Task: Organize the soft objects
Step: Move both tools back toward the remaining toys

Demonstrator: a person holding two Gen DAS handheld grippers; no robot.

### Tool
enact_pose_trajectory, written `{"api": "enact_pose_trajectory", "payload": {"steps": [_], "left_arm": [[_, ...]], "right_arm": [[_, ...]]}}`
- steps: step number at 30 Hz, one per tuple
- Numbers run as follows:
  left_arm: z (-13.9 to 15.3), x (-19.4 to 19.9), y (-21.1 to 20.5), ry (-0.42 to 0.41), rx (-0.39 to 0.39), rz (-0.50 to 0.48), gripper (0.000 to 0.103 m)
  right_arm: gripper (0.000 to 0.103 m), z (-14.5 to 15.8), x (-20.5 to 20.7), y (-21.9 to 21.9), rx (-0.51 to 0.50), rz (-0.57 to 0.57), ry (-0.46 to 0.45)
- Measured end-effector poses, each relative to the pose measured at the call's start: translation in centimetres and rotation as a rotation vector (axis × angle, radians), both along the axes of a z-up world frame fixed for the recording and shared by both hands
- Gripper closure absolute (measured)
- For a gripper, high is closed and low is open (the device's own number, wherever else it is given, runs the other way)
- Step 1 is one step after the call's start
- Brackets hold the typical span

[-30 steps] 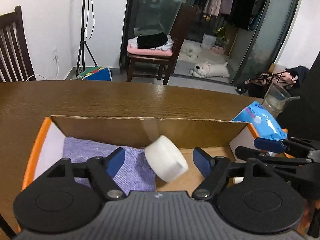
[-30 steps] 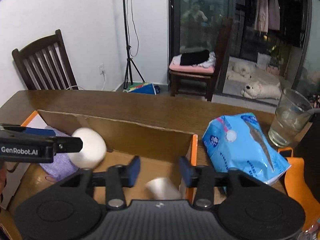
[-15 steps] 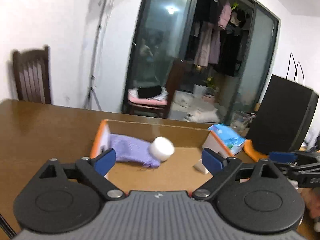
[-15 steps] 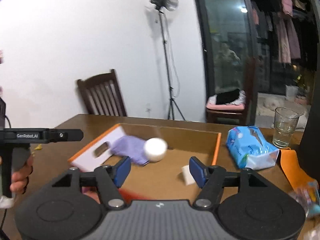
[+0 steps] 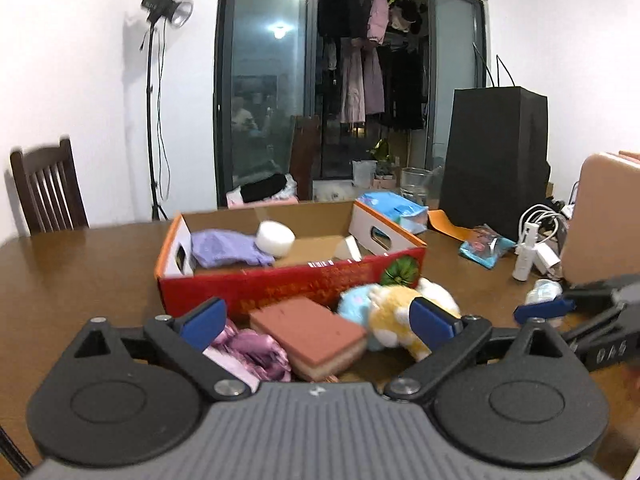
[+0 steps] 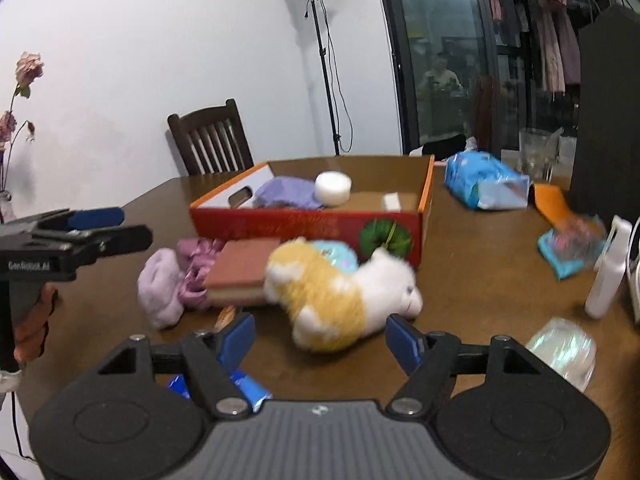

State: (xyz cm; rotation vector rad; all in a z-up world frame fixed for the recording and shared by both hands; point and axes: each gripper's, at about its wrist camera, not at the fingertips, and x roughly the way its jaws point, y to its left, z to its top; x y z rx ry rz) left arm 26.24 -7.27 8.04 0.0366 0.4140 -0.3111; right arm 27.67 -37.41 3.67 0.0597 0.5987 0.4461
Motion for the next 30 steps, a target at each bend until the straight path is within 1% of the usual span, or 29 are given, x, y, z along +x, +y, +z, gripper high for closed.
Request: {"api": "enact_pose_trajectory", "payload": {"steps": [2, 4, 7, 11, 14, 15, 18, 20, 22, 24, 26, 27, 28, 30], "left_arm": [[-1.1, -0.1, 0.0, 0.036, -0.034, 0.003, 0.003], [-2.4, -0.4, -0.2, 0.082, -0.058, 0.002, 0.003], [-4.0, -0.7, -0.3, 0.138, -0.068, -0.011, 0.003], [-5.4, -0.9, 0.0, 0.179, -0.066, -0.048, 0.003], [-6.1, -0.8, 0.4, 0.235, -0.117, -0.067, 0.003], [-6.2, -0.9, 0.3, 0.237, -0.13, -0.081, 0.003], [-5.9, -1.0, 0.2, 0.212, -0.136, -0.087, 0.004], [-6.0, -0.7, 0.2, 0.219, -0.134, -0.095, 0.006], [-6.1, -0.3, 0.3, 0.23, -0.122, -0.083, 0.007], [-5.8, -0.2, 0.6, 0.211, -0.1, -0.059, 0.009], [-5.2, -0.3, 1.4, 0.159, -0.077, -0.012, 0.011], [-4.8, -0.3, 2.0, 0.124, -0.063, 0.019, 0.011], [-4.6, -0.2, 2.7, 0.087, -0.045, 0.062, 0.01], [-4.6, 0.6, 3.6, 0.04, 0.014, 0.196, 0.008]], "right_arm": [[0.031, -0.6, -0.8, 0.2, 0.002, 0.018, -0.005], [0.031, -1.2, -0.9, 0.2, 0.018, 0.025, 0.011], [0.031, -1.9, -0.9, 0.6, 0.021, 0.028, 0.027], [0.032, -2.4, -1.0, 1.3, 0.048, 0.03, 0.02], [0.032, -3.2, -1.9, 1.9, 0.049, 0.003, 0.034], [0.032, -3.4, -2.1, 1.9, 0.054, -0.001, 0.04], [0.034, -3.8, -3.5, 1.5, 0.082, -0.014, 0.052], [0.035, -3.9, -4.2, 0.8, 0.084, -0.057, 0.037], [0.039, -3.6, -4.5, -0.3, 0.087, -0.118, 0.011], [0.042, -3.2, -4.5, -1.4, 0.087, -0.175, -0.015], [0.044, -2.7, -4.3, -2.5, 0.057, -0.26, -0.062], [0.044, -2.3, -4.2, -2.9, 0.015, -0.306, -0.095], [0.044, -2.1, -4.0, -3.1, -0.033, -0.351, -0.12], [0.043, -1.8, -3.1, -4.0, -0.105, -0.434, -0.139]]}}
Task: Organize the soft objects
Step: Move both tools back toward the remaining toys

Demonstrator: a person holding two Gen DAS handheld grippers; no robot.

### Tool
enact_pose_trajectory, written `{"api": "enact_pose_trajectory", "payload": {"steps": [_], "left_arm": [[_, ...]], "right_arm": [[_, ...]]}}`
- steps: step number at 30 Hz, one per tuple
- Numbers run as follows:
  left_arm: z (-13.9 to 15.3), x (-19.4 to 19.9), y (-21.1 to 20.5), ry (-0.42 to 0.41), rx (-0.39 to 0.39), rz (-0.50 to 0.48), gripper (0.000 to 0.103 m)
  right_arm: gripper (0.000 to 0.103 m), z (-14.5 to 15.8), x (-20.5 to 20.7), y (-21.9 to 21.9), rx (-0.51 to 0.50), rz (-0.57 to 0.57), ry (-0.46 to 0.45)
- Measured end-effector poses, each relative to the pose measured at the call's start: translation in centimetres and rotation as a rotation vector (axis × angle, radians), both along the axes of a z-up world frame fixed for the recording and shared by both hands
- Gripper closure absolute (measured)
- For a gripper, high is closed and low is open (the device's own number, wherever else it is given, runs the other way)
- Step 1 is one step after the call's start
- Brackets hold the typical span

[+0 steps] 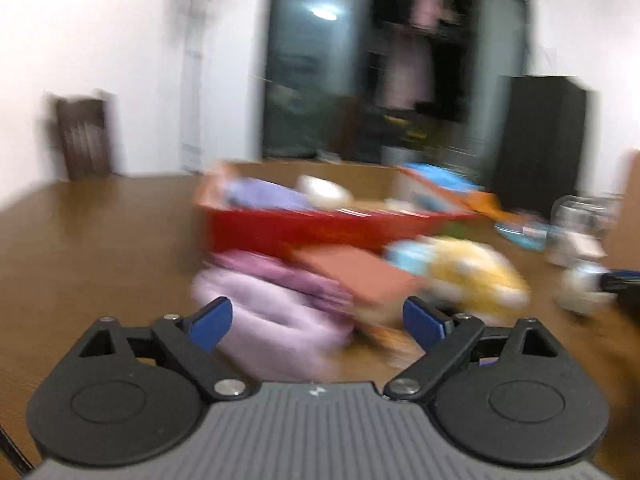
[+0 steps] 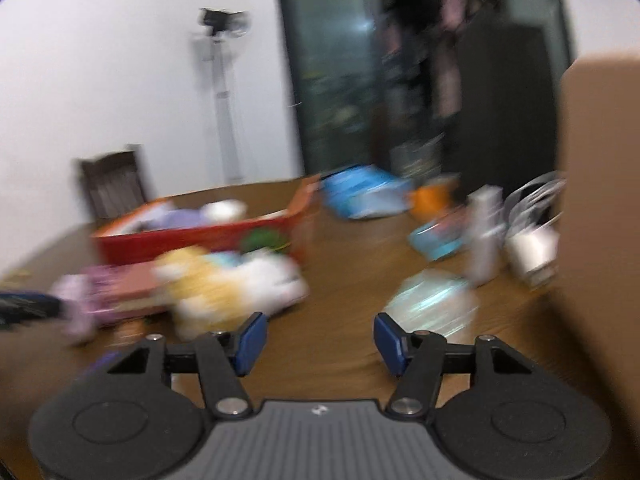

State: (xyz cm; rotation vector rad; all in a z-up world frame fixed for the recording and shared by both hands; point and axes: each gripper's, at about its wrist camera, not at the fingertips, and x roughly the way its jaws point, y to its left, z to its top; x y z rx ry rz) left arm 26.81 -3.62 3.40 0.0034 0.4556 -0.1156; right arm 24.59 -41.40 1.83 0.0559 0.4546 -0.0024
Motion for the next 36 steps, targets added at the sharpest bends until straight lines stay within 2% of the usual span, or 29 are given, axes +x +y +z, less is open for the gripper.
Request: {"api": "enact_pose_trajectory", "payload": {"steps": [2, 7, 9, 10, 11, 13, 15, 18, 22, 24, 26, 27, 29, 31, 33, 34, 35, 36], "left_arm": [[-0.6, 1.4, 0.5, 0.022, 0.042, 0.042, 0.008], [-1.8, 3.6, 0.9, 0.098, -0.037, 0.04, 0.008], [-1.9, 3.5, 1.0, 0.095, -0.05, 0.035, 0.02], [-1.9, 3.4, 0.9, 0.1, -0.057, 0.02, 0.04], [-2.0, 3.2, 1.0, 0.117, -0.059, 0.006, 0.051], [-1.8, 2.0, 0.9, 0.119, -0.064, -0.025, 0.063], [-1.6, 0.5, 0.7, 0.118, -0.07, -0.063, 0.064], [-1.5, -1.8, 0.1, 0.127, -0.103, -0.187, 0.063], [-1.7, -4.3, -0.5, 0.094, -0.004, -0.213, 0.052], [-1.6, -4.8, 0.4, 0.087, 0.008, -0.175, 0.048], [-1.2, -4.7, 1.0, 0.07, 0.051, -0.056, 0.03], [-0.8, -4.7, 1.3, 0.04, 0.064, 0.006, 0.028], [0.6, -5.0, 1.5, -0.016, 0.021, 0.035, 0.03], [2.2, -5.1, 1.0, -0.047, -0.099, -0.041, 0.029], [2.5, -3.8, -0.8, 0.006, -0.19, -0.142, 0.035], [2.1, -2.5, -2.2, 0.051, -0.187, -0.186, 0.043], [1.4, -1.3, -3.5, 0.087, -0.151, -0.195, 0.051], [0.5, 0.0, -4.8, 0.124, -0.096, -0.172, 0.054]], "right_arm": [[0.043, -0.3, 1.8, -0.9, -0.038, -0.047, 0.027], [0.043, -1.9, 5.6, -1.5, -0.098, -0.089, 0.097], [0.044, -2.2, 5.9, -1.3, -0.098, -0.085, 0.099], [0.044, -2.0, 5.8, -1.0, -0.078, -0.057, 0.09], [0.044, -1.9, 5.6, -0.7, -0.046, -0.014, 0.08], [0.048, -1.6, 5.1, 0.1, 0.02, 0.084, 0.069], [0.049, -1.1, 4.5, 1.2, 0.059, 0.176, 0.056], [0.049, -0.3, 3.4, 3.5, 0.083, 0.268, 0.03], [0.049, 0.5, 2.1, 6.3, 0.077, 0.35, 0.013], [0.048, 0.8, 1.7, 7.4, 0.08, 0.389, 0.007], [0.045, 0.9, 1.3, 7.9, 0.072, 0.39, 0.009], [0.042, 0.7, 1.2, 8.2, 0.054, 0.374, 0.013], [0.04, 0.2, 0.9, 8.1, 0.026, 0.331, 0.024], [0.04, -0.1, 0.6, 7.7, 0.02, 0.295, 0.025], [0.04, -0.1, 0.2, 6.8, 0.021, 0.264, 0.005], [0.04, -0.1, 0.2, 6.6, 0.012, 0.249, 0.001], [0.04, 0.0, 0.3, 6.4, -0.005, 0.232, 0.003], [0.04, 0.0, 0.4, 6.0, -0.02, 0.216, 0.005]]}}
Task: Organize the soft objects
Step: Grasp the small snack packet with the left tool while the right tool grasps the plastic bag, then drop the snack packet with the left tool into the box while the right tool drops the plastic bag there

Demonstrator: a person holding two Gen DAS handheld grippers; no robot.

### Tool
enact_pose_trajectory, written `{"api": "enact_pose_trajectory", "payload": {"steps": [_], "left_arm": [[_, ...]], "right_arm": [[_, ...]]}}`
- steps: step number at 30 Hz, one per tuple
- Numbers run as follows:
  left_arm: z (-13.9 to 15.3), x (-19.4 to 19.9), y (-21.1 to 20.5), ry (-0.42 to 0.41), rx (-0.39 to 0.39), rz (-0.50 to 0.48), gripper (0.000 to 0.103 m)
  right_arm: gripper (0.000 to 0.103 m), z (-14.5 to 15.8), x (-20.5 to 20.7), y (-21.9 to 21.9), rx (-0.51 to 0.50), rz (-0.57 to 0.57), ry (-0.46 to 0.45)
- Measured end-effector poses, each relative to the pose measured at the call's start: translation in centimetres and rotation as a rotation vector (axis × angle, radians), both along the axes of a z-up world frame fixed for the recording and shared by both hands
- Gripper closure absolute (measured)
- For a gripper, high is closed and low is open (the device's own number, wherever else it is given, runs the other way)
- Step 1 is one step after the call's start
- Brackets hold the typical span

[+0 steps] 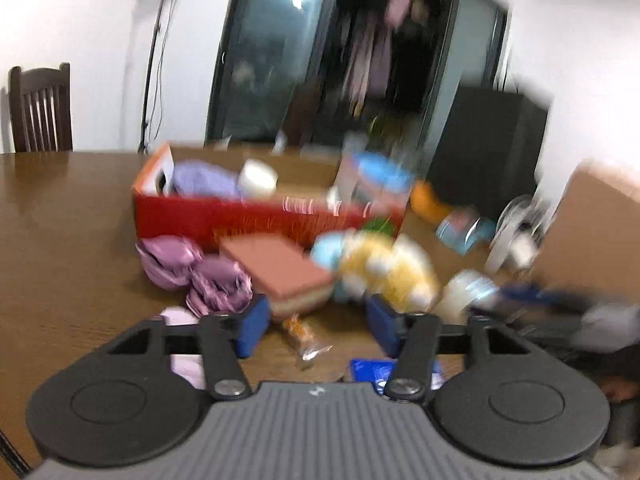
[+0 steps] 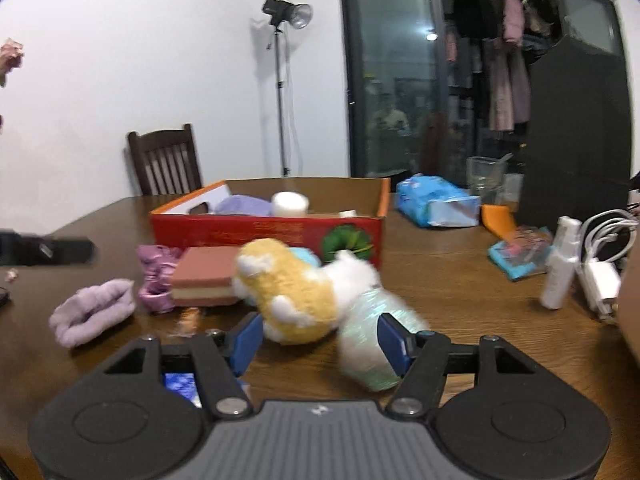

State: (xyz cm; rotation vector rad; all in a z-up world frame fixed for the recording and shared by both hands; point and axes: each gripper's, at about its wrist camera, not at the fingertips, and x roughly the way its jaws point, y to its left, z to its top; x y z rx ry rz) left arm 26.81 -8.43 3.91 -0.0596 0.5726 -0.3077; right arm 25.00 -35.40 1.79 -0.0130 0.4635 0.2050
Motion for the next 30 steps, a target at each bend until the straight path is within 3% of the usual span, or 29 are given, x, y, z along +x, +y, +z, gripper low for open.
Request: {"api": "enact_pose_trajectory", "payload": {"steps": [2, 5, 6, 7, 9, 11, 16, 24, 27, 30], "left_arm": [[-1.8, 2.5, -1.9, 0.065, 0.081, 0.022, 0.056], [-4.0, 4.5, -2.5, 0.137, 0.105, 0.066, 0.057], [-4.2, 4.9, -2.6, 0.141, 0.105, 0.063, 0.06], [-4.3, 4.9, -2.7, 0.128, 0.118, 0.07, 0.07], [-4.3, 4.8, -2.6, 0.121, 0.119, 0.079, 0.075], [-4.4, 4.0, -2.2, 0.116, 0.113, 0.085, 0.08], [-3.5, 2.4, -1.9, 0.132, 0.089, 0.07, 0.086], [1.2, -2.4, -1.2, 0.015, 0.029, 0.0, 0.086], [4.1, -0.5, -1.1, -0.054, 0.01, -0.039, 0.086], [7.0, 5.1, -1.8, -0.073, -0.016, -0.117, 0.086]], "right_arm": [[0.04, -0.2, 0.6, -0.7, -0.015, -0.022, 0.0], [0.04, -0.8, 1.9, -1.6, 0.003, -0.026, 0.032], [0.04, -1.2, 2.3, -1.7, 0.009, -0.024, 0.041], [0.04, -1.6, 3.0, -1.9, 0.017, -0.023, 0.059], [0.041, -2.5, 4.1, -1.8, 0.022, -0.028, 0.086], [0.058, -3.1, 4.9, -1.6, 0.025, -0.015, 0.105], [0.066, -3.2, 4.9, -1.8, 0.045, 0.01, 0.111], [0.066, -0.4, 0.9, -3.8, 0.135, 0.01, 0.03], [0.066, 1.7, 1.5, -4.3, 0.184, 0.063, -0.016], [0.066, 4.2, 5.4, -4.2, 0.193, 0.143, -0.041]]}}
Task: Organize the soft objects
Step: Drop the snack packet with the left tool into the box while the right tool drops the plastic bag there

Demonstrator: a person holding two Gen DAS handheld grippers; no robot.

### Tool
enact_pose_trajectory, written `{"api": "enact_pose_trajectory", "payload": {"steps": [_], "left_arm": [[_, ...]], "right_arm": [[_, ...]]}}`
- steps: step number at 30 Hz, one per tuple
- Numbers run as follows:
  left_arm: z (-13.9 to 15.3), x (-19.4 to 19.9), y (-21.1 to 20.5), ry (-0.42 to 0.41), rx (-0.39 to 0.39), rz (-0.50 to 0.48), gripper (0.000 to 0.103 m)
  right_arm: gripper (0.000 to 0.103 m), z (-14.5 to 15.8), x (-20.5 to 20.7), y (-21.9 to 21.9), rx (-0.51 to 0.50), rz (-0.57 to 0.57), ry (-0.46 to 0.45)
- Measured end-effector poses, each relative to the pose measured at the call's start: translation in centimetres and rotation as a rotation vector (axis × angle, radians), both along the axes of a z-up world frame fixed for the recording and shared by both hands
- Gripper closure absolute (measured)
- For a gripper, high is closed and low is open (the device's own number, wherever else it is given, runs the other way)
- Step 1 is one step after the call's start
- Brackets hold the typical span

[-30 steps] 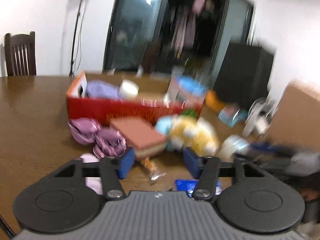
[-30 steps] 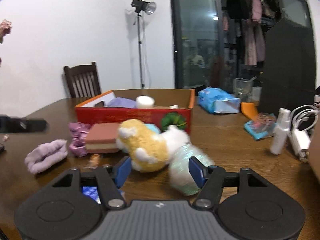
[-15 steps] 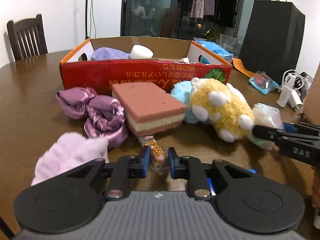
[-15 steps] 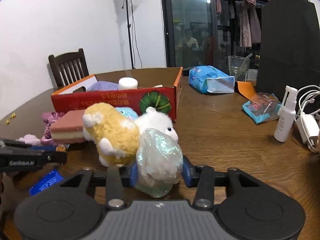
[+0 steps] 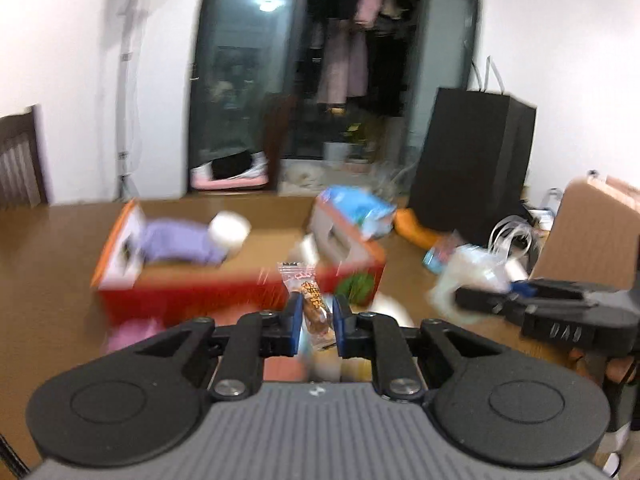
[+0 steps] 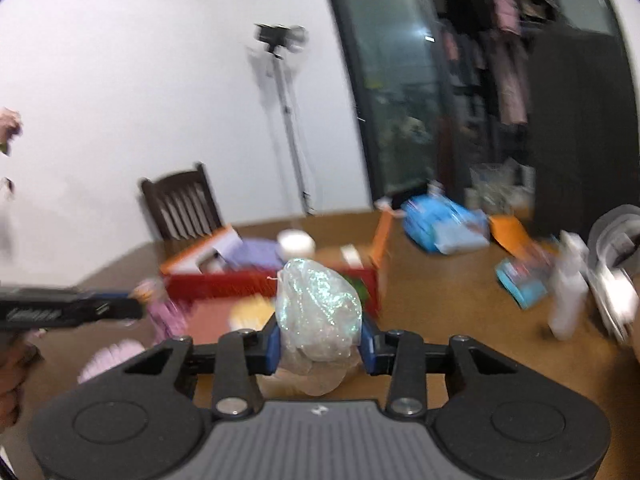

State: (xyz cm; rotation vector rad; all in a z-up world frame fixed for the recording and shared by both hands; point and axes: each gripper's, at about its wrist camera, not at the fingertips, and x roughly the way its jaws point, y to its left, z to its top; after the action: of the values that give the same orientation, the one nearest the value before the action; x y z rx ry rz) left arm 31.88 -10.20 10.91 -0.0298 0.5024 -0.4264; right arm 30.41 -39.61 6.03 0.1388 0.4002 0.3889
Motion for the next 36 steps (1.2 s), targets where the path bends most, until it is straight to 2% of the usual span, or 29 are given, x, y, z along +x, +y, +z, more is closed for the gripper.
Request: {"api": "enact_pose_trajectory", "payload": {"steps": [3, 6, 8, 10, 11, 13, 14, 15, 16, 17, 19, 22, 25, 27, 28, 30, 31, 32, 36], "left_arm": [[1.5, 8.0, -1.5, 0.039, 0.009, -0.046, 0.086], [0.8, 16.8, -3.7, 0.127, 0.051, -0.035, 0.086], [-0.4, 22.2, -4.7, 0.185, 0.072, -0.01, 0.086], [-1.8, 26.4, -5.0, 0.244, 0.077, 0.031, 0.086], [-2.5, 28.1, -5.1, 0.254, 0.088, 0.036, 0.086], [-3.6, 30.6, -4.5, 0.294, 0.063, 0.042, 0.085], [-4.1, 31.7, -4.1, 0.316, 0.045, 0.038, 0.083], [-4.4, 32.5, -3.7, 0.329, 0.024, 0.037, 0.077], [-4.7, 33.2, -3.2, 0.35, 0.001, 0.041, 0.058], [-4.7, 33.4, -2.7, 0.361, -0.022, 0.043, 0.048], [-4.6, 33.4, -1.6, 0.354, -0.052, 0.03, 0.048], [-3.9, 32.5, -0.4, 0.328, -0.04, 0.04, 0.047], [-2.5, 30.3, 0.9, 0.297, -0.011, 0.06, 0.047], [-1.2, 27.9, 1.6, 0.24, 0.013, 0.059, 0.046], [-0.4, 26.1, 2.2, 0.205, 0.023, 0.059, 0.043], [0.8, 22.1, 3.6, 0.126, 0.039, 0.065, 0.038], [1.1, 20.0, 4.4, 0.088, 0.04, 0.082, 0.037], [1.3, 17.5, 5.5, 0.049, 0.042, 0.103, 0.035], [0.7, 9.5, 7.7, -0.033, 0.059, 0.195, 0.032]], "right_arm": [[0.066, 1.8, 6.6, 0.5, -0.003, 0.042, 0.038], [0.066, 3.0, 16.0, 2.2, -0.066, 0.044, 0.126], [0.065, 2.7, 21.4, 3.8, -0.146, 0.041, 0.18], [0.065, 1.4, 26.6, 5.1, -0.245, -0.008, 0.225], [0.065, 0.9, 28.6, 5.4, -0.269, -0.02, 0.249], [0.064, -0.1, 31.4, 5.6, -0.275, -0.024, 0.288], [0.06, -0.6, 32.7, 5.8, -0.284, -0.028, 0.303], [0.06, -0.9, 33.4, 6.1, -0.283, -0.028, 0.312], [0.058, -1.3, 34.2, 6.2, -0.281, -0.021, 0.32], [0.052, -1.6, 34.3, 6.2, -0.271, -0.013, 0.322], [0.045, -1.7, 34.7, 6.1, -0.238, -0.013, 0.318], [0.037, -1.5, 34.3, 6.4, -0.237, -0.011, 0.294], [0.036, -0.4, 32.8, 6.2, -0.228, -0.037, 0.273], [0.036, 1.3, 30.1, 5.7, -0.226, -0.048, 0.221], [0.036, 2.5, 28.1, 5.3, -0.22, -0.047, 0.173], [0.026, 4.1, 24.2, 4.0, -0.18, -0.056, 0.101], [0.014, 4.7, 21.6, 3.3, -0.156, -0.07, 0.073], [0.011, 5.1, 19.0, 2.6, -0.139, -0.083, 0.046], [0.011, 4.9, 11.3, 0.7, -0.118, -0.116, 0.024]]}}
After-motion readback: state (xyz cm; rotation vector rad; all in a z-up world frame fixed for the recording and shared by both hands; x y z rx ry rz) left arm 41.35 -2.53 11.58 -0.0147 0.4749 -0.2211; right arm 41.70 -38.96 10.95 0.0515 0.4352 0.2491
